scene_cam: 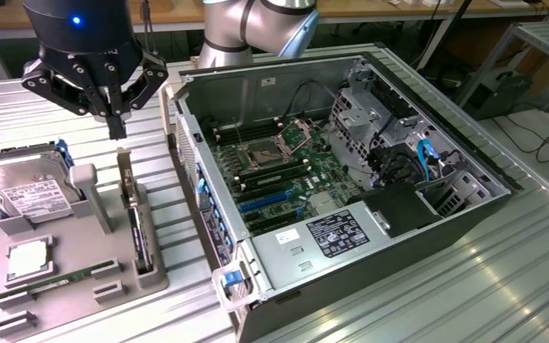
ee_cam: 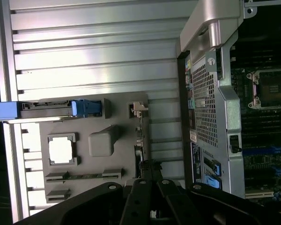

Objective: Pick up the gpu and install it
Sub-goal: 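Reach for the gpu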

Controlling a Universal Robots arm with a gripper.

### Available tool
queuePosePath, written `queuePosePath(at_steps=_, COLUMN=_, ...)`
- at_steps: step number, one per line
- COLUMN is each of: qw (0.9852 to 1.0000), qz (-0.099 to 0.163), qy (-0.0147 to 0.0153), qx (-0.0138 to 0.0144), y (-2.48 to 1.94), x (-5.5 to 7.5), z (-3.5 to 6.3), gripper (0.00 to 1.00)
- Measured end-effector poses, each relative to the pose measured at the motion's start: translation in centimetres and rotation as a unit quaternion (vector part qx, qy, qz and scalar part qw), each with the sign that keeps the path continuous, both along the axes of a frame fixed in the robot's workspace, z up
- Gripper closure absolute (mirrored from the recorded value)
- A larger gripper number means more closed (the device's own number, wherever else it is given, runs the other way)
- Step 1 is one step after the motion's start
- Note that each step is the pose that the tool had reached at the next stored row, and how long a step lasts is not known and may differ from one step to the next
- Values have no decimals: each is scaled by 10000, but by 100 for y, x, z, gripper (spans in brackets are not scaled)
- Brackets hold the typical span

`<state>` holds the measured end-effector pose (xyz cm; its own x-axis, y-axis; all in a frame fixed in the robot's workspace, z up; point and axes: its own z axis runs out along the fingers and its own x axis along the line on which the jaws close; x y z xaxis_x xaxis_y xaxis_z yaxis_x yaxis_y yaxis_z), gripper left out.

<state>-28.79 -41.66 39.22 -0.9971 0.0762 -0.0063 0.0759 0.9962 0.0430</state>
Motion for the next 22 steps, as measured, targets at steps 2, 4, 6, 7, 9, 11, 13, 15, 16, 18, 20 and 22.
queuePosePath(at_steps=2, qw=10000, qz=0, qy=0, qx=0, y=0, x=0, z=0, gripper=89)
queuePosePath(at_steps=4, qw=10000, qz=0, qy=0, qx=0, y=0, x=0, z=0, gripper=89)
queuePosePath(at_steps=6, qw=10000, qz=0, qy=0, qx=0, y=0, x=0, z=0, gripper=89)
queuePosePath(at_steps=7, qw=10000, qz=0, qy=0, qx=0, y=0, x=0, z=0, gripper=89)
queuePosePath(at_steps=9, qw=10000, qz=0, qy=0, qx=0, y=-6, x=-1, z=0, gripper=89)
queuePosePath(at_steps=11, qw=10000, qz=0, qy=0, qx=0, y=-19, x=0, z=0, gripper=89)
queuePosePath(at_steps=13, qw=10000, qz=-1, qy=0, qx=0, y=-25, x=-28, z=0, gripper=89)
queuePosePath(at_steps=15, qw=10000, qz=0, qy=0, qx=0, y=-33, x=-68, z=0, gripper=89)
queuePosePath(at_steps=16, qw=10000, qz=0, qy=0, qx=0, y=-43, x=-95, z=0, gripper=89)
queuePosePath(at_steps=18, qw=10000, qz=0, qy=0, qx=0, y=-75, x=-137, z=0, gripper=89)
queuePosePath(at_steps=20, qw=10000, qz=0, qy=0, qx=0, y=-99, x=-166, z=0, gripper=89)
queuePosePath(at_steps=22, qw=10000, qz=0, qy=0, qx=0, y=-127, x=-201, z=0, gripper=89)
